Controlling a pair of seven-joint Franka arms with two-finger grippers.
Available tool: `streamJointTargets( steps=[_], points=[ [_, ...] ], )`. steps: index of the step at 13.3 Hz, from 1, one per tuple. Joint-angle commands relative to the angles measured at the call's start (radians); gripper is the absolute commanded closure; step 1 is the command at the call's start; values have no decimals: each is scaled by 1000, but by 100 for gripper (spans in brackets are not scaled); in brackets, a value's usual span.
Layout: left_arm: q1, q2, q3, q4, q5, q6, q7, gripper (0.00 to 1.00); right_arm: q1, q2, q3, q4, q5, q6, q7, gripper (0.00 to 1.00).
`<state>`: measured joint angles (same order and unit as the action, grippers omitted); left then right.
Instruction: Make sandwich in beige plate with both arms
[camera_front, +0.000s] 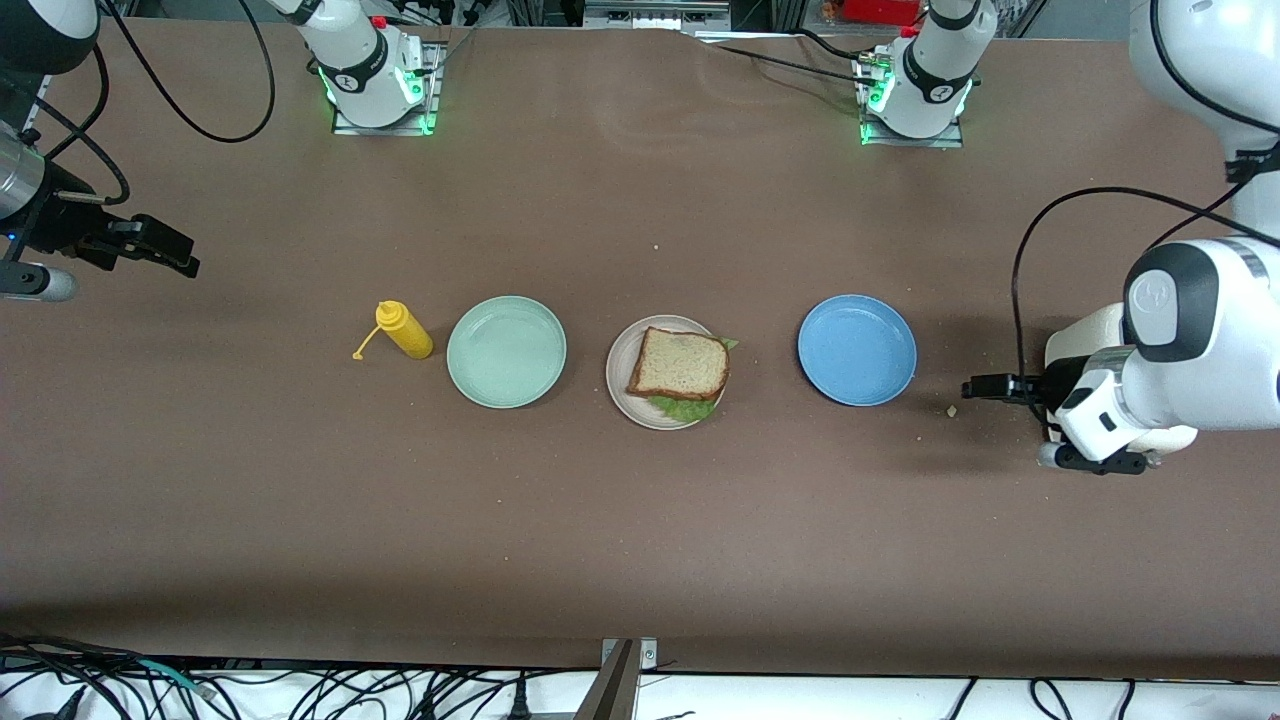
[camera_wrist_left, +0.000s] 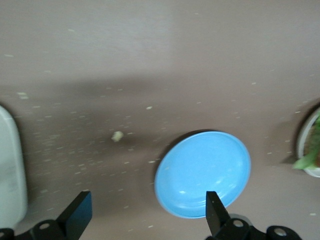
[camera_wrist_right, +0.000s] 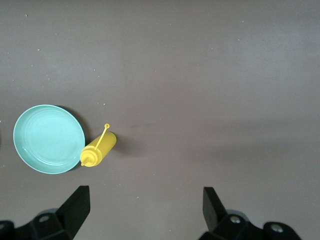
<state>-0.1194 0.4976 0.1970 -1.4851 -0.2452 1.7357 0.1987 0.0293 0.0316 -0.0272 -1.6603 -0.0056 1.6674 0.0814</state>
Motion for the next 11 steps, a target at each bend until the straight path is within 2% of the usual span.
streamJointTargets(
  steps=[1,4,7,9,11],
  points=[
    [-6,-74,-1,-3,145,-60,-25,0,1,-41,0,-49,3,25,6,0],
    [-8,-100,4,61,181,-197,-77,0,1,-39,-6,-49,33,25,5,0],
    [-28,-119,-24,167,357,-336,-111,0,1,-39,-7,-49,35,22,3,0],
    [-5,-190,-76,161,371,-347,-113,0,1,-39,-7,-47,35,20,3,0],
    [15,-267,-96,128,339,-349,-116,0,1,-39,-7,-47,35,17,1,0]
  ],
)
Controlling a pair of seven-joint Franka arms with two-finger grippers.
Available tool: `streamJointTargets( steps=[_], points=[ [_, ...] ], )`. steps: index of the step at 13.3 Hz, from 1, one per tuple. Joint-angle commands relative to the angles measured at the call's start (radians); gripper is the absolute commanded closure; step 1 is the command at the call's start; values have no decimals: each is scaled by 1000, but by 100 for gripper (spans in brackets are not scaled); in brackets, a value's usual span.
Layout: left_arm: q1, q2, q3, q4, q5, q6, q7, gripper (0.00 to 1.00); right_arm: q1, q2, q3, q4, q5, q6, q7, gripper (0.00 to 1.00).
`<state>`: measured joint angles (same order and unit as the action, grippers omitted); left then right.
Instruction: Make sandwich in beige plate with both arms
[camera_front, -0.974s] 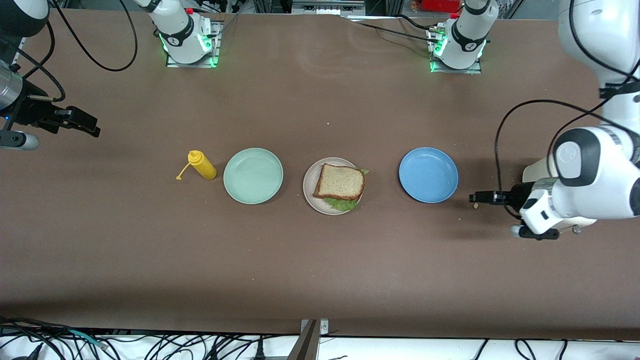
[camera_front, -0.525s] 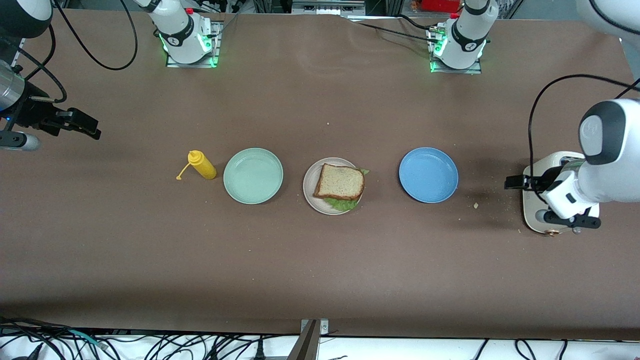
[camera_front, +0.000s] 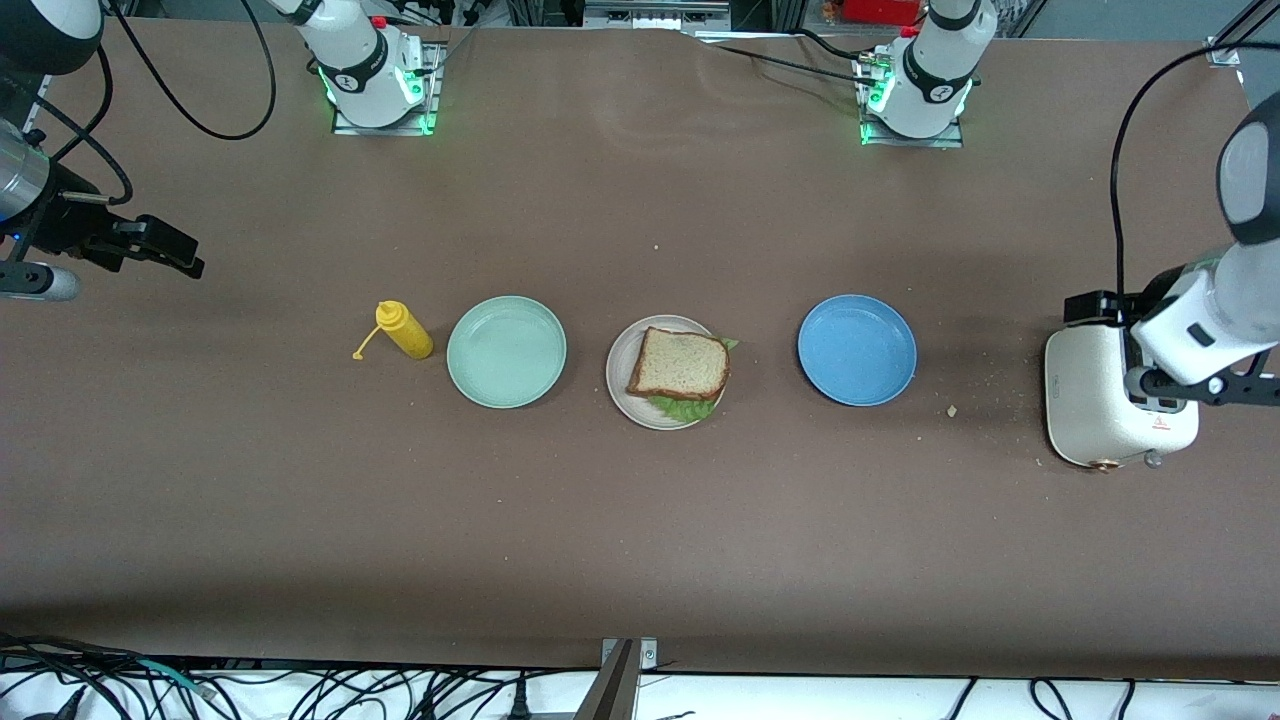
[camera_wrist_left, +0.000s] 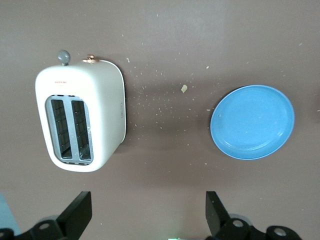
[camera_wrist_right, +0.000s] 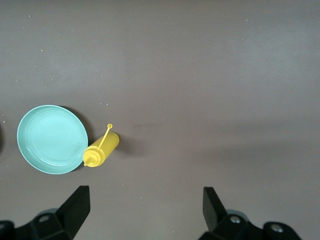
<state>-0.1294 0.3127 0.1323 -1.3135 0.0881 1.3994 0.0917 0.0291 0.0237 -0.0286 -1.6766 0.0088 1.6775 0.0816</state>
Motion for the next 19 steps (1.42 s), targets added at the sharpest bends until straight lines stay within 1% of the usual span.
streamJointTargets(
  steps=[1,2,3,5,6,8,9,10,13,16,19],
  points=[
    [55,-125,-54,-73,-13,-16,-16,0,2,-31,-5,-29,20,7,1,0],
    [85,-157,-94,-93,-21,-26,-23,0,2,-31,-5,-29,20,5,3,0],
    [112,-176,-117,-95,-22,-45,-23,0,2,-31,-5,-29,19,4,1,0],
    [117,-201,-131,-99,-21,-45,-23,0,2,-31,-5,-28,19,1,-11,0],
    [119,-216,-131,-119,-22,-33,-20,0,2,-31,-5,-28,19,1,-11,0],
    [120,-262,-131,-229,-25,99,-20,0,2,-27,-5,-26,19,-1,-16,0],
    [128,-270,-131,-258,-43,130,-20,0,2,-27,-4,-25,13,1,-28,0],
    [131,-270,-131,-263,-74,141,-21,0,2,-24,-4,-22,10,2,-33,0],
    [146,-271,-129,-265,-117,174,-17,0,2,-18,-5,-11,4,13,-34,0],
    [148,-282,-129,-262,-119,182,-15,0,2,-16,-4,-6,3,8,-34,0],
    [152,-271,-129,-251,-119,178,-7,0,2,-16,-4,-6,7,5,-34,0]
  ],
)
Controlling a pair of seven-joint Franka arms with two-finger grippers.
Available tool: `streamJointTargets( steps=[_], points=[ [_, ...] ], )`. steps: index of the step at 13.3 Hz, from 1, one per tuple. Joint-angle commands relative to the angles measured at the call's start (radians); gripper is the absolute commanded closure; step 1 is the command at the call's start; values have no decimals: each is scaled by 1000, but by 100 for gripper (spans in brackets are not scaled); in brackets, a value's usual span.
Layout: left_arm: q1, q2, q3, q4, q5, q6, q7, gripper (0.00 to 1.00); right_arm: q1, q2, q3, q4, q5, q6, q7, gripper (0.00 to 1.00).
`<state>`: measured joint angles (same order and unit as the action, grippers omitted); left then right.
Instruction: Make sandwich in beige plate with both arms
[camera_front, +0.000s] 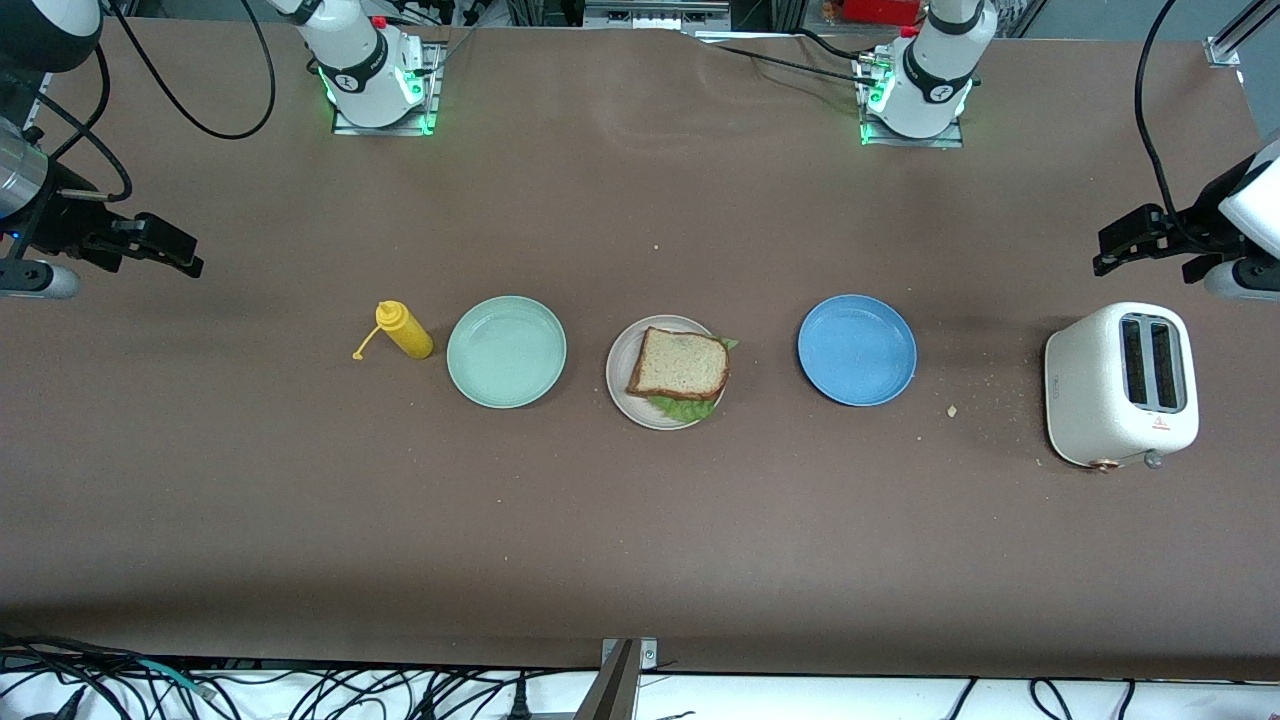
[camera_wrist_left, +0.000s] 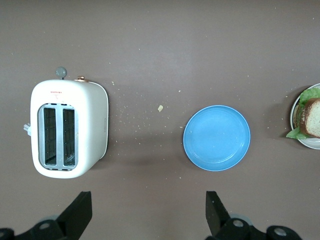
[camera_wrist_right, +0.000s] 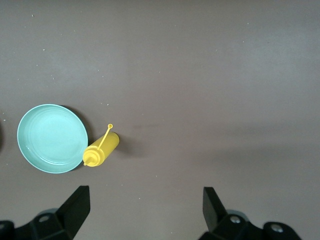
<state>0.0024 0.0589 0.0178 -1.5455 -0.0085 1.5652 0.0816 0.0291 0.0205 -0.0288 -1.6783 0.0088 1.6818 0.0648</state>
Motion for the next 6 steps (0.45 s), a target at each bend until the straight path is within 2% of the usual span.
streamJointTargets(
  steps=[1,6],
  points=[
    [21,-16,-15,-19,-21,12,3,0,2,-13,-3,-4,7,1,-17,0],
    [16,-11,-16,-19,-8,6,3,0,2,-13,-2,-4,8,-1,-17,0]
  ],
)
